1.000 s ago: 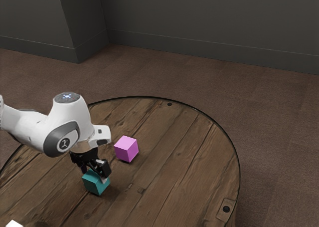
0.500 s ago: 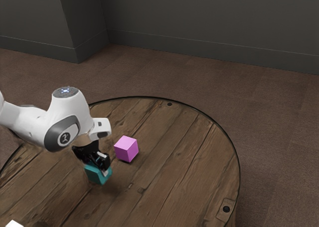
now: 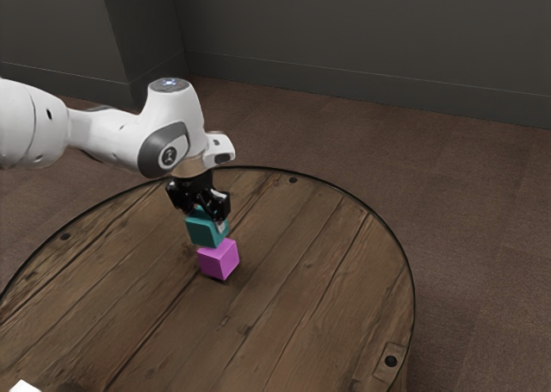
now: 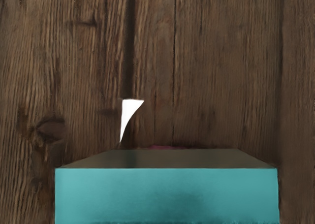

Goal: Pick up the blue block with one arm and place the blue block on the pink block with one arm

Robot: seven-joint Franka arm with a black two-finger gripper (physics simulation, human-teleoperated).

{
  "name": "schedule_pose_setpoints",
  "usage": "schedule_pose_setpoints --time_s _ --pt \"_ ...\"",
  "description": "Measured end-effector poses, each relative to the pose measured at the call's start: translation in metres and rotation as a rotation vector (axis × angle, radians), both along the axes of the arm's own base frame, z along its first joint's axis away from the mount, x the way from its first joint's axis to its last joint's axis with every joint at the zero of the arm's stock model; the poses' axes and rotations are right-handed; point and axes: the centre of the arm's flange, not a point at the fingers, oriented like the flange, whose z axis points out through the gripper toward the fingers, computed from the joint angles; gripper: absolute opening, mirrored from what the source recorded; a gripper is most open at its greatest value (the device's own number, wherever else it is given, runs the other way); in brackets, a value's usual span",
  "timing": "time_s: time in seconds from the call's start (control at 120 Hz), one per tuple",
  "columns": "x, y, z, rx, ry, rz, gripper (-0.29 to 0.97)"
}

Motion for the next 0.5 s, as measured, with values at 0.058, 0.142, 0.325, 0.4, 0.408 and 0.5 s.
schedule_pose_setpoints --time_s 0.058,0.142,0.325,0.4,0.408,0.5 --pt "0.004 -0.004 -0.003 -0.001 0.006 -0.005 0.26" --pt "0.005 -0.007 -0.004 -0.006 0.016 -0.008 0.37" --pt "0.004 -0.009 -0.001 -0.020 0.024 -0.015 0.55" --pt "0.009 -0.007 0.038 -0.031 -0.014 -0.005 0.59" --pt "0.011 -0.007 0.046 -0.034 -0.020 -0.002 0.59" --pt "0.004 -0.002 0.149 -0.079 -0.091 0.030 0.62"
